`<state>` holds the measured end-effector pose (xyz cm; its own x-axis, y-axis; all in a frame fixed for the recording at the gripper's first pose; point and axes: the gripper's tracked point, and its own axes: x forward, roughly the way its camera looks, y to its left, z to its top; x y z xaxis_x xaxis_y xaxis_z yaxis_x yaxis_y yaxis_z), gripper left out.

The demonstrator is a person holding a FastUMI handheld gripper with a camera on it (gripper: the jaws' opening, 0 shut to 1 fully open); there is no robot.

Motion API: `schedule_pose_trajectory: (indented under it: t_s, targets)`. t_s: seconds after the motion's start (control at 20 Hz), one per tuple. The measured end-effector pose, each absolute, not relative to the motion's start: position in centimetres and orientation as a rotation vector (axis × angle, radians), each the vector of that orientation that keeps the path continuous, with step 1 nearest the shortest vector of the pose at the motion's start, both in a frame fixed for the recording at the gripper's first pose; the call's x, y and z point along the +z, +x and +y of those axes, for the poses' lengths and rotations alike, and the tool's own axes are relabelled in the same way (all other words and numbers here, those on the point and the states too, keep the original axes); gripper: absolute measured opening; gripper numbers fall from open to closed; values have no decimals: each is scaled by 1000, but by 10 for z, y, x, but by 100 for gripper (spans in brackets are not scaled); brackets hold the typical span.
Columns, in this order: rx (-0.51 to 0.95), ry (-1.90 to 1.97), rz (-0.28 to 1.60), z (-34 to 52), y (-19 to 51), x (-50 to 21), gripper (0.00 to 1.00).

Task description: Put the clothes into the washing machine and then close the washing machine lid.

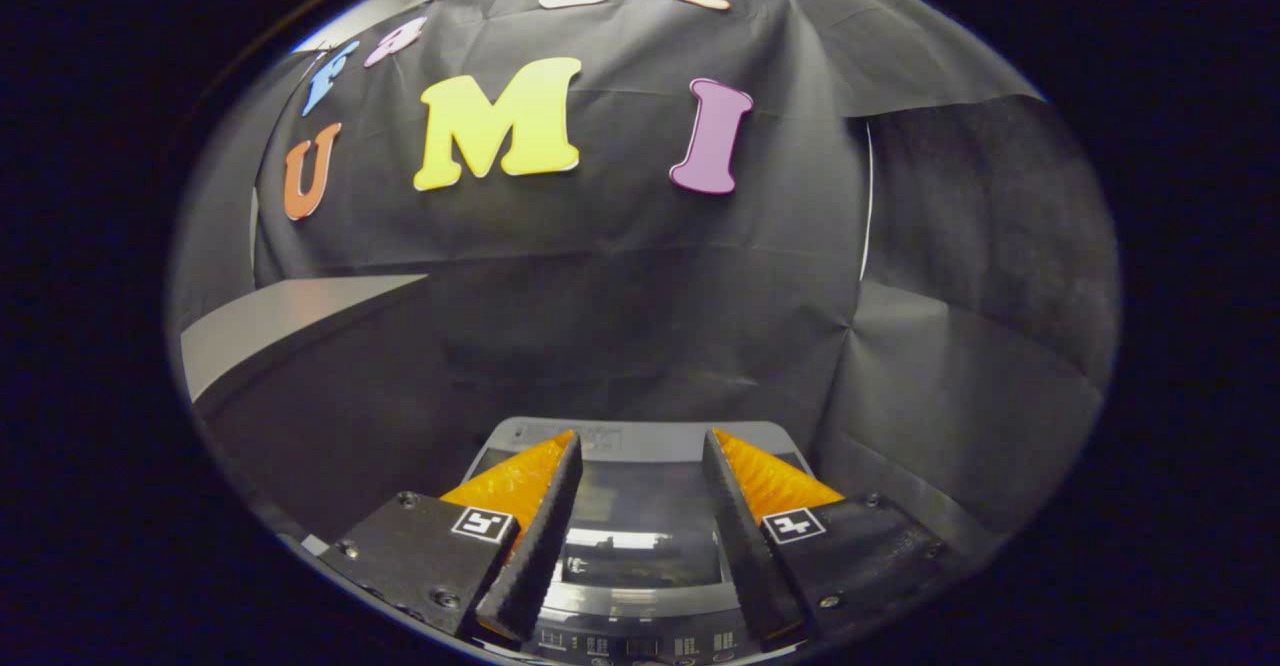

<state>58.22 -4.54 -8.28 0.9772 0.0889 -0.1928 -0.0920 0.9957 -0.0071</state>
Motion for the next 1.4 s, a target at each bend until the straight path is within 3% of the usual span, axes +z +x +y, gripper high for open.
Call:
schedule_pose_trajectory:
  t_s: [0.3,0.6,1.4]
  targets:
    - [79,-17,241,-45,516,-114,77]
    - [48,-5,220,-49,399,-123,77]
    - [20,38,88,-61,84,-70,78]
